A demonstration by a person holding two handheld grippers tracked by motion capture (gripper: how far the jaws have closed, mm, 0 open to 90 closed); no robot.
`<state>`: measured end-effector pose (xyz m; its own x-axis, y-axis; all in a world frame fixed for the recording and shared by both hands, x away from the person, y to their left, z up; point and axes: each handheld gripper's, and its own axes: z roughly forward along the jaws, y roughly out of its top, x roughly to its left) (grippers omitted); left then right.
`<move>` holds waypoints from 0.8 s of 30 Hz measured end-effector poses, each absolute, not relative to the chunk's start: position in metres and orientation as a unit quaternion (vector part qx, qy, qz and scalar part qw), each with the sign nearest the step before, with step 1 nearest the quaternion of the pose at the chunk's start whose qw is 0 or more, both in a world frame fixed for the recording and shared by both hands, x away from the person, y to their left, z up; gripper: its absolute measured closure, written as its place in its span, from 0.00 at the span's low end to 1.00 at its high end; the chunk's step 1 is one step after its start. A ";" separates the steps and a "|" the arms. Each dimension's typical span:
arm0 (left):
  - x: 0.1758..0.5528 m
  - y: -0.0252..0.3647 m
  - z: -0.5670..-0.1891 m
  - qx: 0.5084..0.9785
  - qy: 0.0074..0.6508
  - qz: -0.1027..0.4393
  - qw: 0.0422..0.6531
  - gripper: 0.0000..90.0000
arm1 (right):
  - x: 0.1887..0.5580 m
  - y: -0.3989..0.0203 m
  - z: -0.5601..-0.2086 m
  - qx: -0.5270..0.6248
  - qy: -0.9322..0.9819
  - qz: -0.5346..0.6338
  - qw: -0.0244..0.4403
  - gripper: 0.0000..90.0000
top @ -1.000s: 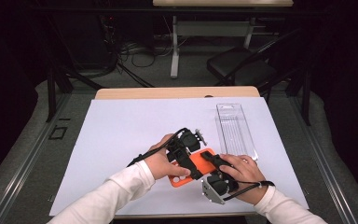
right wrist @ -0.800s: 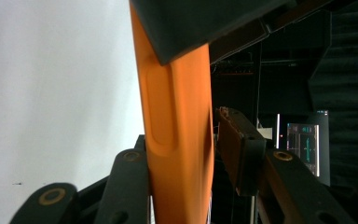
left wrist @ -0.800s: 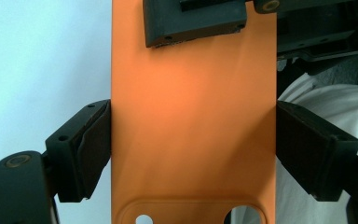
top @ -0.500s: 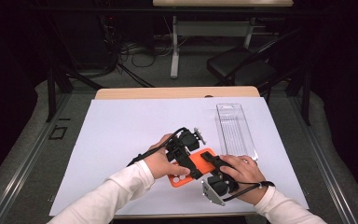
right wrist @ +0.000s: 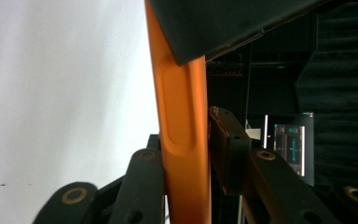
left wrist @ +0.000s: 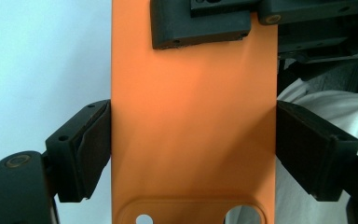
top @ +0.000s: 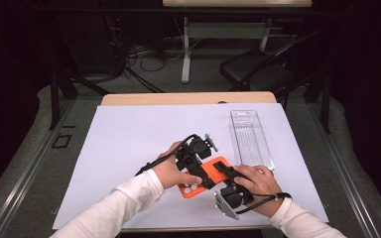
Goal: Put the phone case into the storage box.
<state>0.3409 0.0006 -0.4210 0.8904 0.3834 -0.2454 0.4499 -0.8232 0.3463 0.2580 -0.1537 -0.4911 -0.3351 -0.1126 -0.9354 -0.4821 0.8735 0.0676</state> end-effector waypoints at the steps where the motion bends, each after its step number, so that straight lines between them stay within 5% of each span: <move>1: 0.341 0.001 -0.421 0.951 0.219 -0.083 0.201 0.18 | 0.258 -0.154 -0.491 -0.187 0.798 0.169 0.547 0.84; 24: 0.348 0.005 -0.425 0.943 0.234 -0.113 0.210 0.18 | 0.257 -0.153 -0.496 -0.193 0.785 0.159 0.567 0.93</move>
